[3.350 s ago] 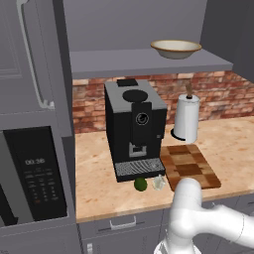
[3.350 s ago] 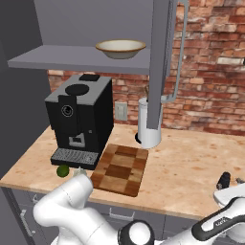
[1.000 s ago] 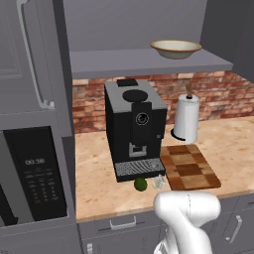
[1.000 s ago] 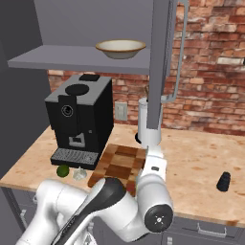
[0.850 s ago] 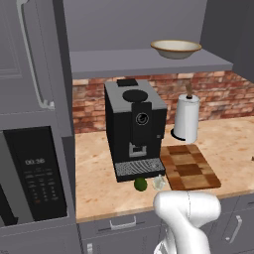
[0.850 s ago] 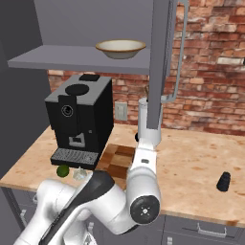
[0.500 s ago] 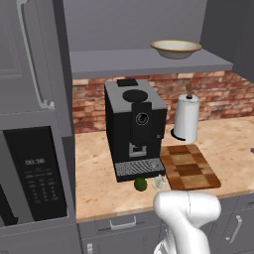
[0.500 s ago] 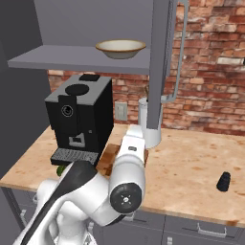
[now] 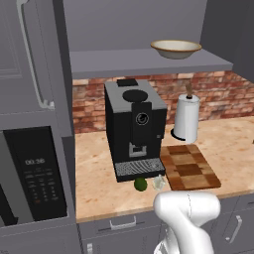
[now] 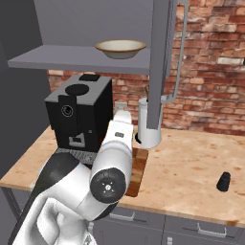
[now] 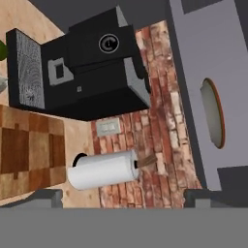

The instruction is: Open the cabinet. Place the bowl and condiment on the counter. Then place the lime and garlic on the cutting board.

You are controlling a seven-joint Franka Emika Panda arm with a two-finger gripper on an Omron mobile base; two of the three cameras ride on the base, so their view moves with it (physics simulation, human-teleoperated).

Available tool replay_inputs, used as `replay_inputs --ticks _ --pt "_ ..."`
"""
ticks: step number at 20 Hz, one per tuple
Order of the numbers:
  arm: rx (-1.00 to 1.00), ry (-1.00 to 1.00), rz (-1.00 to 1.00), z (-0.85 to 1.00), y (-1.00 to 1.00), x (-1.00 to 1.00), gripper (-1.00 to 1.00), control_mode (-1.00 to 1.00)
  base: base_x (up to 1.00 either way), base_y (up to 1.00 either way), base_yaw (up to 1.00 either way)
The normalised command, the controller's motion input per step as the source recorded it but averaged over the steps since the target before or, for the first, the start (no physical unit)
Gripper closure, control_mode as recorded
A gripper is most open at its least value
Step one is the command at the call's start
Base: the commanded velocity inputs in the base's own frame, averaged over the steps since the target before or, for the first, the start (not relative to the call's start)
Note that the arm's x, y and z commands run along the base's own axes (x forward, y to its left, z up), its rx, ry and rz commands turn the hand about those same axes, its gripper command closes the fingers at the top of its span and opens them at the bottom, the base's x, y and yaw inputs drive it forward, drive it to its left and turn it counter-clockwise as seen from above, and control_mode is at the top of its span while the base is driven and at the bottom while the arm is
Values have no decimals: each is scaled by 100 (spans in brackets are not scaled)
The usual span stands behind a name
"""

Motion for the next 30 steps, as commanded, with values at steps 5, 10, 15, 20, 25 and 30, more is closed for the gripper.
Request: replay_inputs --ticks 5,10,15,20,25,30 --pt "-5 -7 0 43 43 -8 -100 -100 0 0 0" --pt "-2 -11 0 53 29 0 -100 -100 0 0 0" --pt "0 -7 0 47 16 0 -100 -100 0 0 0" --pt "-1 0 0 26 25 0 -100 -100 0 0 0" --pt "-18 0 0 -6 12 0 -100 -100 0 0 0" --pt "-7 2 0 -3 10 8 -100 -100 0 0 0"
